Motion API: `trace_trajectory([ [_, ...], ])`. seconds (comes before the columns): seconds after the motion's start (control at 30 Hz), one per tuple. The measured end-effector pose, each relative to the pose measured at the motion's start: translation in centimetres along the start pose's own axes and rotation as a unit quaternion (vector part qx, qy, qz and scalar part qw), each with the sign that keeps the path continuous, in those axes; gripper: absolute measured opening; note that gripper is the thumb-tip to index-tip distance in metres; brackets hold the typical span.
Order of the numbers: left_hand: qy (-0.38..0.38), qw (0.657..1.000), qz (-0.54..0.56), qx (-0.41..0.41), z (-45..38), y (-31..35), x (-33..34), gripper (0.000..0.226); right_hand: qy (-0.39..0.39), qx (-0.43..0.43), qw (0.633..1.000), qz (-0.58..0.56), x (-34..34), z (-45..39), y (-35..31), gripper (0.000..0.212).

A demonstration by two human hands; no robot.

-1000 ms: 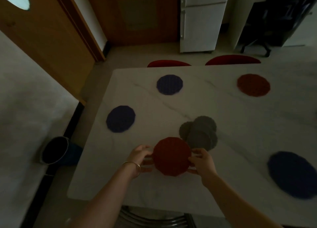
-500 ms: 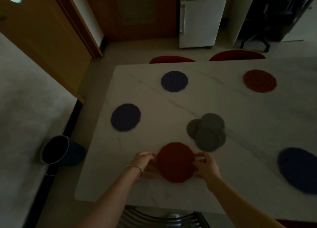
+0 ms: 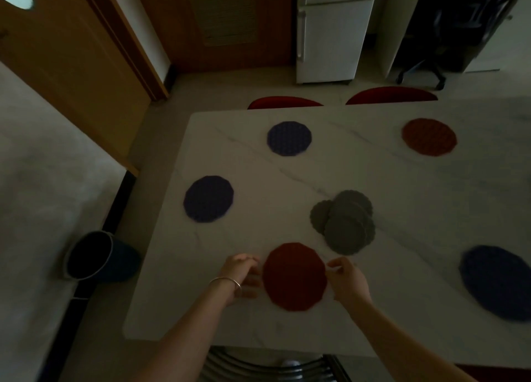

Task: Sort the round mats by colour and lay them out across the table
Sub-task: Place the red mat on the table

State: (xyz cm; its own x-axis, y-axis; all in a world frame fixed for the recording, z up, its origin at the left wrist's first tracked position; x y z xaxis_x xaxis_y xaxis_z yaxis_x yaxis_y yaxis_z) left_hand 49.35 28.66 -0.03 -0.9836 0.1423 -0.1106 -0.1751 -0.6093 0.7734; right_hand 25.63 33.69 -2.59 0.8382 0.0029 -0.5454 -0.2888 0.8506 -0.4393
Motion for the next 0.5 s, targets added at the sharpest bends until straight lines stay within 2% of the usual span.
trace_trajectory([
  [0.13,-0.001,1.0,0.015,0.007,-0.3,0.9,1.0,0.016,0.004,0.015,0.999,-0.034,-1.0,-0.3,-0.2,0.02],
  [0.23,0.013,0.999,-0.018,0.025,-1.1,1.9,2.6,0.015,0.016,0.027,0.998,-0.059,-2.6,-0.3,-0.1,0.025],
  [0.37,0.014,0.996,-0.068,0.062,-2.8,4.1,6.6,0.013,0.056,0.025,0.993,-0.104,-6.3,-1.8,-0.3,0.024],
  [0.5,0.002,0.992,-0.079,0.097,-5.1,6.3,11.1,0.022,0.059,0.026,0.989,-0.135,-9.8,-5.4,-1.2,0.037],
])
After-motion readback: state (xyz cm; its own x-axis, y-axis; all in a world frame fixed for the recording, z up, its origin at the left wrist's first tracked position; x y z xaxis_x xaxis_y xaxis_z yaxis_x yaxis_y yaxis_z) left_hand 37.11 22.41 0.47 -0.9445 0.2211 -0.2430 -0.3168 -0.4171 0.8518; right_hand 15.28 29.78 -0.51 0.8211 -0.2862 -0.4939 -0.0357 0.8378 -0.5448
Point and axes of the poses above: each hand's wrist, its own z-axis away from the middle knuckle, its own x-axis out of the palm, y = z × x, the point moved 2 cm from there along -z, towards the middle knuckle, and after that the axes turned 15 degrees about x, right-handed, at the moved point
